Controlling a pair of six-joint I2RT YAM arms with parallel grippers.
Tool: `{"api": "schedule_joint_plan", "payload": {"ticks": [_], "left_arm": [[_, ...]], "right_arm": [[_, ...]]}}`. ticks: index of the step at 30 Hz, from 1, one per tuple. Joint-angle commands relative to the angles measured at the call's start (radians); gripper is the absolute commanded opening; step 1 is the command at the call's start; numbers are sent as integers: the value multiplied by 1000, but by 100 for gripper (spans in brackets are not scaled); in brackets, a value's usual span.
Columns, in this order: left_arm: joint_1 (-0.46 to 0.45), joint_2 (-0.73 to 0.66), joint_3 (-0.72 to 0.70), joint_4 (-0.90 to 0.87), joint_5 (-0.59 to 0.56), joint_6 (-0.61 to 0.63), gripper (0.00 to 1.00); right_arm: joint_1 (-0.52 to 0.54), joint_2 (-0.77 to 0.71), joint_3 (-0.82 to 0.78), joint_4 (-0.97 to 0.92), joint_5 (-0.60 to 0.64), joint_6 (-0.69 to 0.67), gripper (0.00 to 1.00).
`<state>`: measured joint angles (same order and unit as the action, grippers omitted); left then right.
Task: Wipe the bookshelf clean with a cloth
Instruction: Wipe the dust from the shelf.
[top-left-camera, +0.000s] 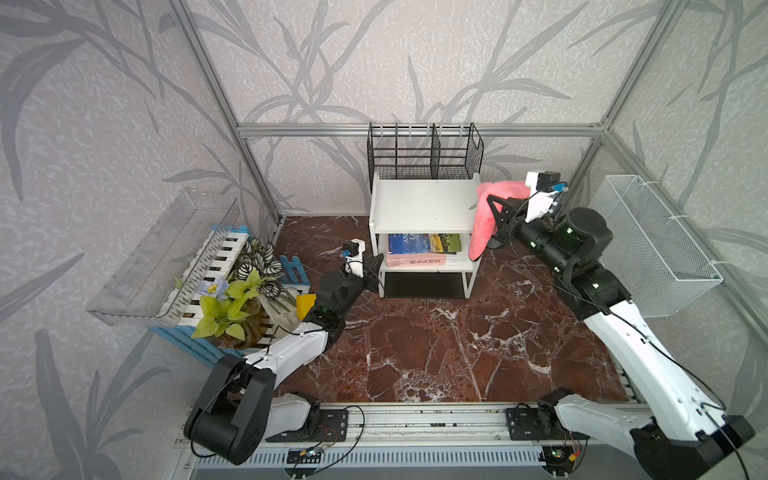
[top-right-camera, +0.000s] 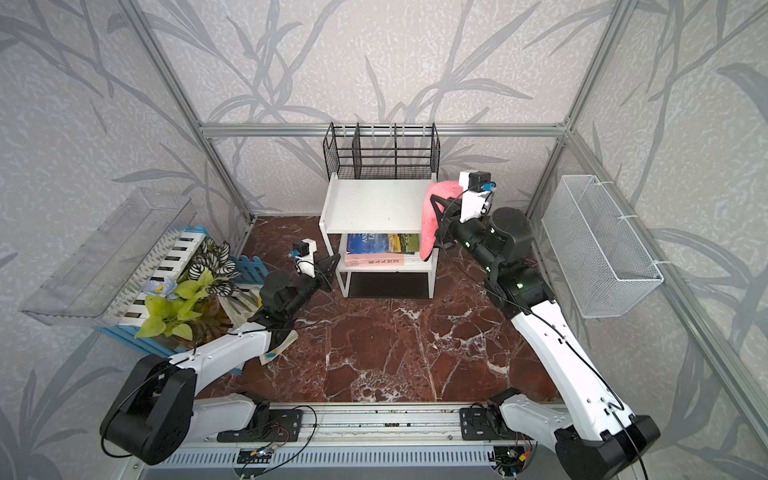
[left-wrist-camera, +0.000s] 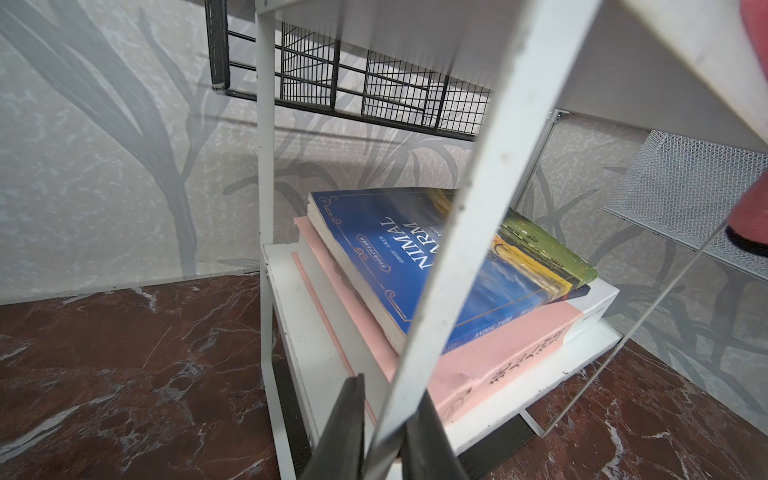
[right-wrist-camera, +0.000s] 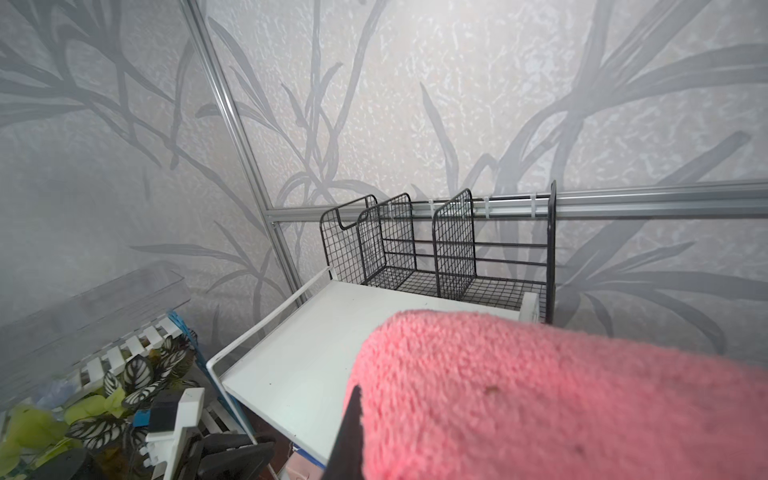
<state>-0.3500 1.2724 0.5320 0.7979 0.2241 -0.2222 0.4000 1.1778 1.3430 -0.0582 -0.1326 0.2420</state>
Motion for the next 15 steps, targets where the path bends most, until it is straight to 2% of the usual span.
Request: {"api": "schedule_joint_plan", "payload": {"ticks": [1, 6, 8, 15], "left_arm": [[27, 40, 10, -25, -148, -147, 0], [29, 51, 19, -36, -161, -143, 0], [30, 51, 17, -38, -167, -141, 0], [32, 58, 26, -52, -168, -133, 0]], "right_arm": [[2, 119, 68, -173, 180, -41, 0], [-23, 334, 259, -270, 230, -40, 0], [-52, 418, 341, -297, 205, 4, 0], [-50, 720, 719, -536, 131, -67, 0]]}}
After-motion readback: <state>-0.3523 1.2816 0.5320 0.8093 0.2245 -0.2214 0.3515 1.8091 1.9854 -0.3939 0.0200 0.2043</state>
